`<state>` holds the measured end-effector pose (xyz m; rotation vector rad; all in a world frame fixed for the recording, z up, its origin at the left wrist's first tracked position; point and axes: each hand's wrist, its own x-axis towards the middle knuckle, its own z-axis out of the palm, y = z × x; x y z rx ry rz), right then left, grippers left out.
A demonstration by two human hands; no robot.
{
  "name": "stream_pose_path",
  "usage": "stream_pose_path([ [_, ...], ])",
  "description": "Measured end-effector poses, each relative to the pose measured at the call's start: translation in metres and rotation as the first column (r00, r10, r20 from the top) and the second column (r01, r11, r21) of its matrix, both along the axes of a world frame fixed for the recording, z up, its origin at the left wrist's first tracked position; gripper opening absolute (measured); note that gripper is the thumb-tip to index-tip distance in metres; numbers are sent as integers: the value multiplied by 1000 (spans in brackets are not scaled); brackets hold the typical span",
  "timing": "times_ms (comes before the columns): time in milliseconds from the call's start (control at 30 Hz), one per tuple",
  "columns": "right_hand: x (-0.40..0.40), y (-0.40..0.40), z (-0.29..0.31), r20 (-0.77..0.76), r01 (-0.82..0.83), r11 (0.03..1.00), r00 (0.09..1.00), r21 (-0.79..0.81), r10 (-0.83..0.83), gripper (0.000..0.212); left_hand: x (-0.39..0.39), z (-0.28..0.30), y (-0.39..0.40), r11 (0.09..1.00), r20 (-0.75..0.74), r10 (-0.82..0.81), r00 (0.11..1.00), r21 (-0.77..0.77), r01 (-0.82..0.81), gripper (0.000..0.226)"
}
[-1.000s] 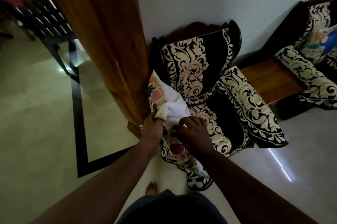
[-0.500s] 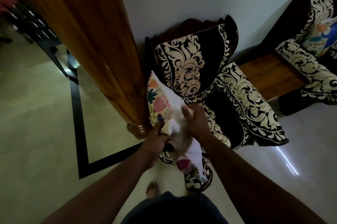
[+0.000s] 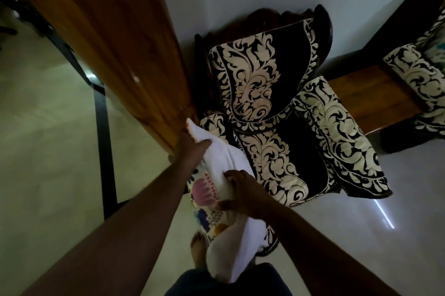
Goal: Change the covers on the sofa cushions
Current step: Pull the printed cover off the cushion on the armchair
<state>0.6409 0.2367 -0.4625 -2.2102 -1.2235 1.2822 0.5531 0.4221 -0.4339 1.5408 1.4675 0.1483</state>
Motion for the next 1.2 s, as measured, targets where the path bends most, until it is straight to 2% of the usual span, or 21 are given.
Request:
stream_pose_path([
  [67,16,19,9,-107,143,984,985,103,-132,57,-2,-13,4,999,-42,-33,999,3,33,93],
  [133,31,42,7,-50,260,939,966,223,-255,42,0,-1,-3,999,-21,-17,1000,-45,16,79],
  [300,43,69,-10,175,142,949,965,282,-197,33,1,16,-12,986,83,5,996,-167,9,35],
  [400,48,70,-8,209,146,935,953,322,-221,27,4,18,-7,958,127,11,992,-286,26,35],
  [500,54,70,-8,258,48,939,955,341,-143,22,12,26,-1,926,152,8,988,-375,50,28],
  [667,64,73,-3,302,-140,960,951,243,62,23,25,29,4,952,61,-55,997,-298,71,17],
  [833,68,82,3,222,-17,965,974,260,-42,20,41,30,1,962,38,-89,995,-256,95,10],
  [1000,76,83,8,99,74,985,991,155,-90,22,39,21,1,957,102,-19,995,-285,48,25],
  [1100,81,76,5,-136,231,971,966,66,-220,19,38,18,-2,923,106,5,994,-383,36,30],
  [1167,78,72,7,-216,284,958,939,50,-267,20,40,17,-4,913,81,-20,996,-404,51,55],
  [1200,77,71,6,-182,261,961,953,92,-242,22,43,17,-6,918,63,-44,997,-392,65,68],
])
